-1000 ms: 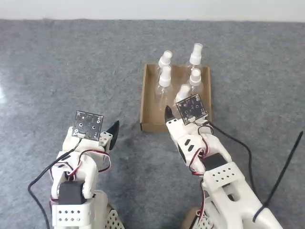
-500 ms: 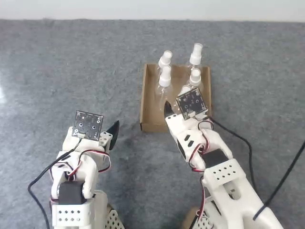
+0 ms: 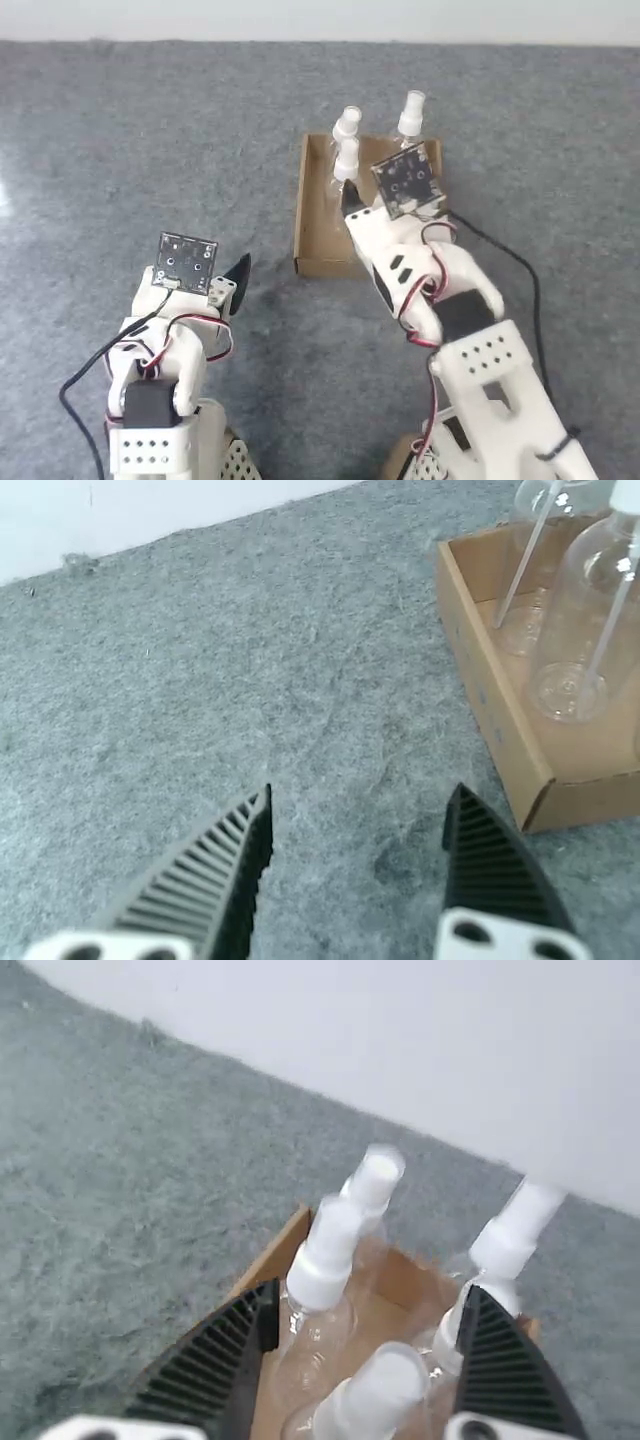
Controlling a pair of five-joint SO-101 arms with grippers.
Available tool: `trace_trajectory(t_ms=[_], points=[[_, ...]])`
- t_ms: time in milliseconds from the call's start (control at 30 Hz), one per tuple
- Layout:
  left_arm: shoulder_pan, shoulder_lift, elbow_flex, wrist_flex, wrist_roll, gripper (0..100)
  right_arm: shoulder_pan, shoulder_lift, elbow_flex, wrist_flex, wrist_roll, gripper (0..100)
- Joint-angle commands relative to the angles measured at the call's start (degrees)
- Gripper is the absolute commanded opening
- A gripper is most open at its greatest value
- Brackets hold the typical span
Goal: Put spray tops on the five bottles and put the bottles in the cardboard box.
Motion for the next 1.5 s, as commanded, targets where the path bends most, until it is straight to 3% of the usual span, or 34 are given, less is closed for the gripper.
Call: trace_trajectory(t_ms=[0,200,333,467,700,867,1133,1267,1467], points=[[-0.26,-0.97,-0.66,-1.32,-0.26,25,0.84,-7.69,-7.65,9.8,0.88,23.9],[-0.79,-1.05,-1.54,-0.79,-0.18,25,9.63,-16.84,-5.71,21.93,0.97,22.0],[-0.79,-1.05,-4.44,4.57,0.35,25,13.32,-23.69,0.18,25.98,2.73,9.9],[-0.79,-1.14,-6.02,7.12,1.76,17,15.43,-34.33,8.79,28.53,7.91,0.4],[-7.65,-1.14,-5.85,7.03,4.04,4,23.16,-54.2,24.18,36.53,14.15,1.3],[-9.32,-1.14,-1.27,6.42,6.07,1,26.07,-51.82,32.35,36.35,16.18,1.3],[-9.85,-1.14,9.36,-3.52,6.24,1,30.02,-53.32,44.84,32.4,16.62,1.3],[-9.49,-0.97,11.82,-7.74,6.07,1,33.45,-53.23,45.01,31.34,16.62,1.6],[-9.76,-0.7,11.74,-7.65,5.98,1,35.03,-52.97,45.01,31.78,16.62,1.5]])
